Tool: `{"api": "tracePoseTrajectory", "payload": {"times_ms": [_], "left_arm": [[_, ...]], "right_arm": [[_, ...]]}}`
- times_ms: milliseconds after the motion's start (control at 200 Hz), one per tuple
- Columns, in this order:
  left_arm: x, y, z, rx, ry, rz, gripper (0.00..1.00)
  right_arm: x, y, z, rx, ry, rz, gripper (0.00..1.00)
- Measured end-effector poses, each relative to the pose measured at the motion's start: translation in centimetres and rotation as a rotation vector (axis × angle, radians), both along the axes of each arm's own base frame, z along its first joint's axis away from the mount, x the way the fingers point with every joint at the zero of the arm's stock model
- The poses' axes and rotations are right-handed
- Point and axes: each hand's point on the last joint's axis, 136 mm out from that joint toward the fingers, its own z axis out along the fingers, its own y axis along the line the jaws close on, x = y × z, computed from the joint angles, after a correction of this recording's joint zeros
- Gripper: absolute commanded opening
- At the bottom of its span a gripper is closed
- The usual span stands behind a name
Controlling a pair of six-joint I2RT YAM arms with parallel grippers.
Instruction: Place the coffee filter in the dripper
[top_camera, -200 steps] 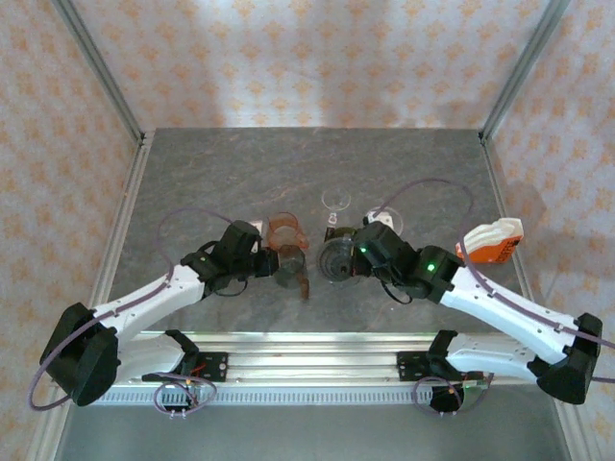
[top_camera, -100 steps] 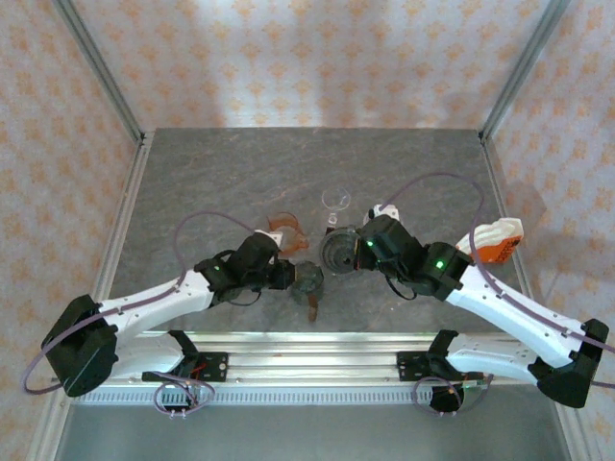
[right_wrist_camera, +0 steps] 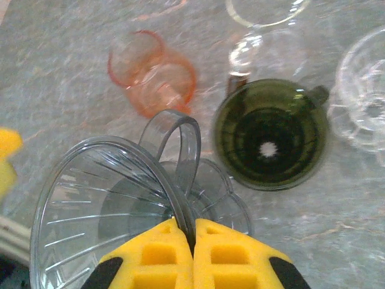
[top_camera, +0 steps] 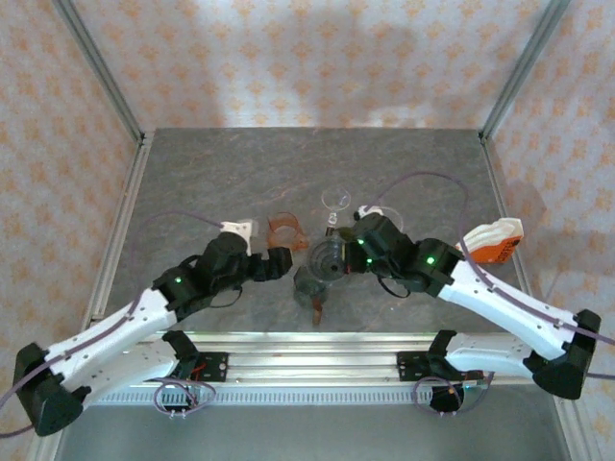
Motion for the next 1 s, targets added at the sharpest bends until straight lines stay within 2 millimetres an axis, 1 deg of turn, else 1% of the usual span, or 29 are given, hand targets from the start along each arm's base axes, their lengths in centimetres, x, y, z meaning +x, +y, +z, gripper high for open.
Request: {"api": "tracePoseTrajectory", "payload": {"times_ms": [90,165,245,335,420,651,886,996], "left_arm": [[-0.3,1.6,0.9,0.016,-0.032,0.048,1.00],[-0.5,2.7,1.3,0.030,-0.048,0.079,1.00],[-0.7,3.6,1.7,0.035,-0.064,0.104,1.00],[-0.8,4.1,1.9,0.039,-0.076,0.120,1.00],[-0.8,4.2,1.8,0.044,-0.075,0.125,1.00],[-0.8,4.7,1.1,0.069,-0.065,0.138,1.00],[-0.9,4.7,1.0,0.073,-0.062,0.138,1.00],[-0.9,4.7,0.9,0.074,-0.061,0.139,1.00]], "right_arm": [[-0.7,2.2,0.2,0.019,0.014,0.063,0.00],[-0.9,3.5,0.2,0.039,0.022,0.091,0.00],[-0.7,4.3,-0.1,0.045,0.032,0.098,0.00],[-0.4,4.9,-1.0,0.033,0.052,0.095,0.00],[-0.3,5.1,-1.6,0.022,0.068,0.086,0.00],[-0.2,5.0,-1.9,0.036,0.085,0.057,0.00],[-0.1,4.1,-3.7,0.018,0.119,0.011,0.00],[0.0,4.0,-3.8,0.024,0.124,0.001,0.00]]}}
